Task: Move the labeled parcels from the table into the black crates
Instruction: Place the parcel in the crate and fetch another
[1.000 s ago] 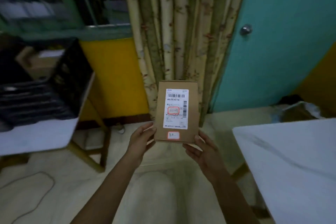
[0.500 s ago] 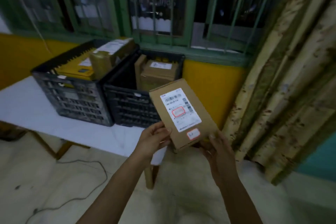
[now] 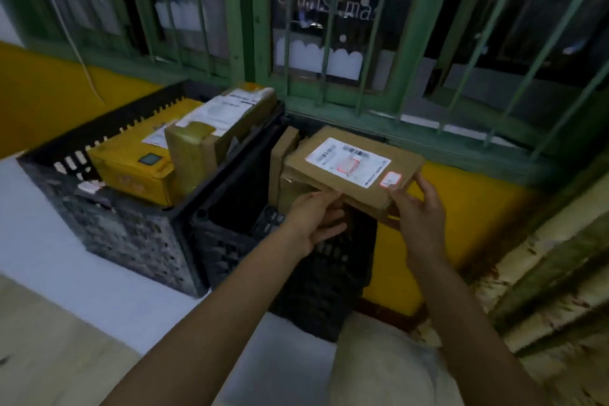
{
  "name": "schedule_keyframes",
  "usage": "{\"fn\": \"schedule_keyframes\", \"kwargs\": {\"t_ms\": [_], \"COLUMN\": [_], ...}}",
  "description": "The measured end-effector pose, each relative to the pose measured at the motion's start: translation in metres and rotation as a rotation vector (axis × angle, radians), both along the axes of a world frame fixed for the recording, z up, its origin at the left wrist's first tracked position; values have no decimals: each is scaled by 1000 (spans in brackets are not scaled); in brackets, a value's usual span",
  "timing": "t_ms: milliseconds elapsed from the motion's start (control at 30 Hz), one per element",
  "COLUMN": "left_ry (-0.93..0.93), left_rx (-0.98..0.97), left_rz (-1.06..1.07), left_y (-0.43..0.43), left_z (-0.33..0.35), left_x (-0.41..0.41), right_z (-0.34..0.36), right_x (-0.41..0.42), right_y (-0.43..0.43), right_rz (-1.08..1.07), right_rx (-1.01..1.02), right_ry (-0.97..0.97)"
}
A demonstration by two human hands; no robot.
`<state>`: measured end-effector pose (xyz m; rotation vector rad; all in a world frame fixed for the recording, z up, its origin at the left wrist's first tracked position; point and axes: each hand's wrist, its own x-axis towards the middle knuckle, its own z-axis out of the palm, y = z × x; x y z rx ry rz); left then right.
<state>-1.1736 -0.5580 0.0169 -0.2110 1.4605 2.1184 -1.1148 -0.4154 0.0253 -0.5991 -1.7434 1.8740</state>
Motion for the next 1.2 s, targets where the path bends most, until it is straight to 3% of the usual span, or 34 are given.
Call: {"fn": "schedule_keyframes", "kwargs": {"t_ms": [300, 500, 600, 733, 867, 1000, 1100, 1200], "left_ry": [-213, -199, -169, -152, -151, -214, -294, -232], "left_rx": [-41, -88, -151, -222, -195, -69, 136, 49], "left_rz": [38, 36, -15, 8, -43, -67, -126, -201], "left_y": [30, 34, 35, 25, 20, 19, 28, 46], "left_z": [-22, -42, -47, -56, -61, -55, -46, -34], "left_x": [-120, -160, -173, -189, -196, -198, -191, -170], "right_z": [-30, -55, -65, -67, -60, -46, -40, -30], "right_x": [-164, -214, -214, -212, -208, -204, -178, -124], "right_y": [48, 49, 39, 35, 43, 43, 31, 22], "right_rz": [50, 201, 339, 278, 265, 378, 215, -56], "right_rx": [273, 855, 1287, 1511, 1560, 1372, 1211, 973], "right_ry": [-279, -664, -940, -1037, -1126, -1082, -794, -526]}}
